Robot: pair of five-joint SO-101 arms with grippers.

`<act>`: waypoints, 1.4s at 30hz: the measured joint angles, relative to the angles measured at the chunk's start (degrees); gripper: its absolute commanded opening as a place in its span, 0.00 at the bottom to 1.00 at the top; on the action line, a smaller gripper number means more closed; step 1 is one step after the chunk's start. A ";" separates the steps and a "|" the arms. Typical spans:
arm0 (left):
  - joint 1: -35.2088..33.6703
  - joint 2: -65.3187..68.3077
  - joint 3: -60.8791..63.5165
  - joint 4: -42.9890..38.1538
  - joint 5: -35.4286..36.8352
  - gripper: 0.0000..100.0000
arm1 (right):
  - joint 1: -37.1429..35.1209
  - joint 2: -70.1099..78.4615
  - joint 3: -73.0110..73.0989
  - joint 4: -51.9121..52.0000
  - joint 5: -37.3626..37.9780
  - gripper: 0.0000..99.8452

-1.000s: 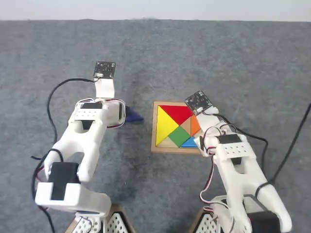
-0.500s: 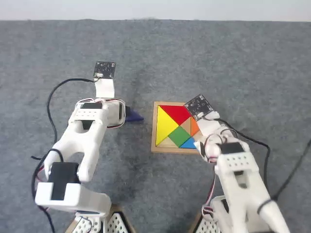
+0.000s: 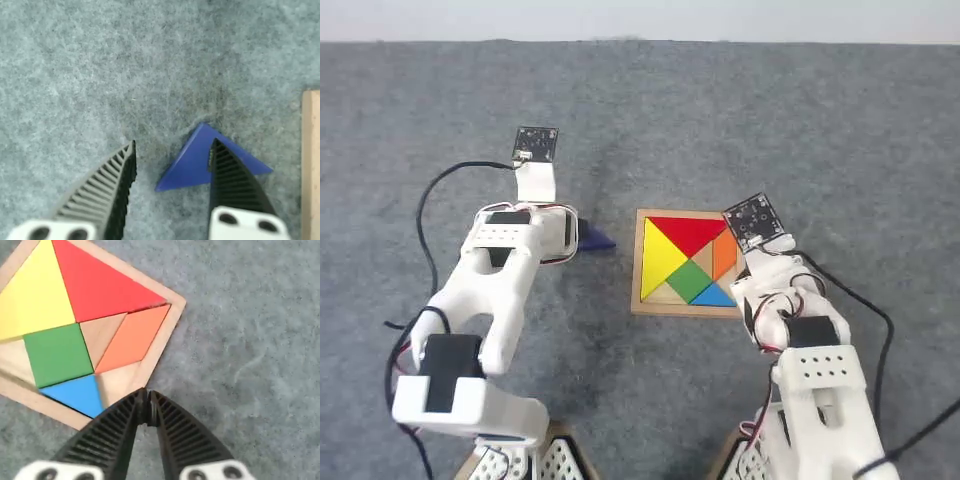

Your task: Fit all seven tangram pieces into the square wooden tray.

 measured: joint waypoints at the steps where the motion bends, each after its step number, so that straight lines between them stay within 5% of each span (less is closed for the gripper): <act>1: 0.00 0.00 0.00 0.00 0.00 0.22 | 0.00 0.00 0.00 0.00 0.00 0.01; 42: 0.00 0.00 0.00 0.00 0.00 0.22 | 0.00 1.05 0.00 0.00 -0.18 0.03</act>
